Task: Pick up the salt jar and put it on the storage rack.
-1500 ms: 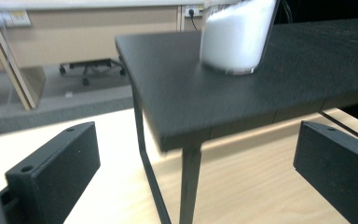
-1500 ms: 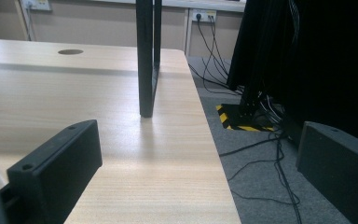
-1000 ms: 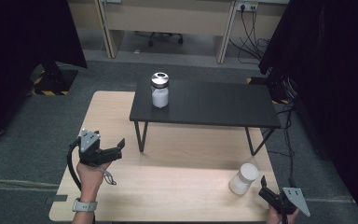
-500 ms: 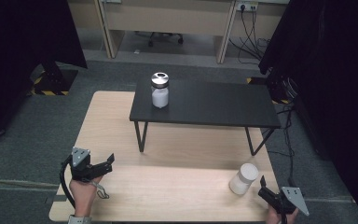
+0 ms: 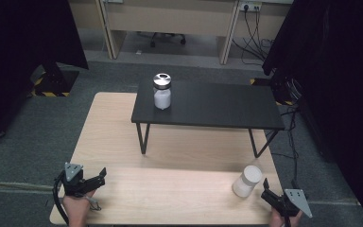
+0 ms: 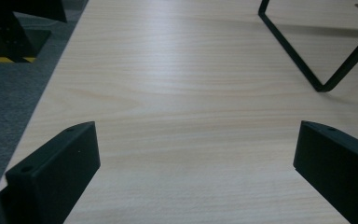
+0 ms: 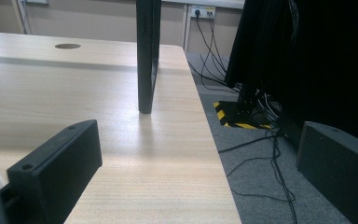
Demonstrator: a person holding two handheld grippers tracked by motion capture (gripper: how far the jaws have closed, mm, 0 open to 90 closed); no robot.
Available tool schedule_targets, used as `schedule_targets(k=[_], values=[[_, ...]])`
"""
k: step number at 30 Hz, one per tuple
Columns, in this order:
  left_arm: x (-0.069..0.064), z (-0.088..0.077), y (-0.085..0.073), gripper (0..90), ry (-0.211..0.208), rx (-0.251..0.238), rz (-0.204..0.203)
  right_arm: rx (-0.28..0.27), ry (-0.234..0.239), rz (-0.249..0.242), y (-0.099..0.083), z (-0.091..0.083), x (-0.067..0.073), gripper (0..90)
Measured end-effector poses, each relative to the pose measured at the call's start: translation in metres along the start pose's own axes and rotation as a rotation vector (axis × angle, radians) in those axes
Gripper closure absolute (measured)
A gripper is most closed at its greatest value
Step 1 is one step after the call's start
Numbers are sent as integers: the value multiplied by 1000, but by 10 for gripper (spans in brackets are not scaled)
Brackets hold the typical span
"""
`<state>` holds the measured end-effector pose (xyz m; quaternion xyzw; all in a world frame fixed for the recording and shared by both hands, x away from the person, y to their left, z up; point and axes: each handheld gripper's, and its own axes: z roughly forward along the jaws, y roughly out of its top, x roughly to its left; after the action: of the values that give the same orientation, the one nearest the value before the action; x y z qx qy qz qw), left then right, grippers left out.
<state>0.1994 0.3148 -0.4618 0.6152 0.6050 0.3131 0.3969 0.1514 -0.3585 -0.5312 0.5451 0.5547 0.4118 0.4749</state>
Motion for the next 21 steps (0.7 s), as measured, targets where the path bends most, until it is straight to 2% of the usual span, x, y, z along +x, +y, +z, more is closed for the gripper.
schedule_targets(k=[10,12,16,21], values=[[5,5,-14,0,0,26,-21,8,-1,-13,1,1,1,4],[6,5,-16,0,-9,7,-21,7,-3,-11,1,1,1,4],[8,5,-17,0,-9,13,-30,8,-5,-15,1,1,2,4],[5,5,-19,0,4,10,-15,10,-7,-18,1,1,2,4]])
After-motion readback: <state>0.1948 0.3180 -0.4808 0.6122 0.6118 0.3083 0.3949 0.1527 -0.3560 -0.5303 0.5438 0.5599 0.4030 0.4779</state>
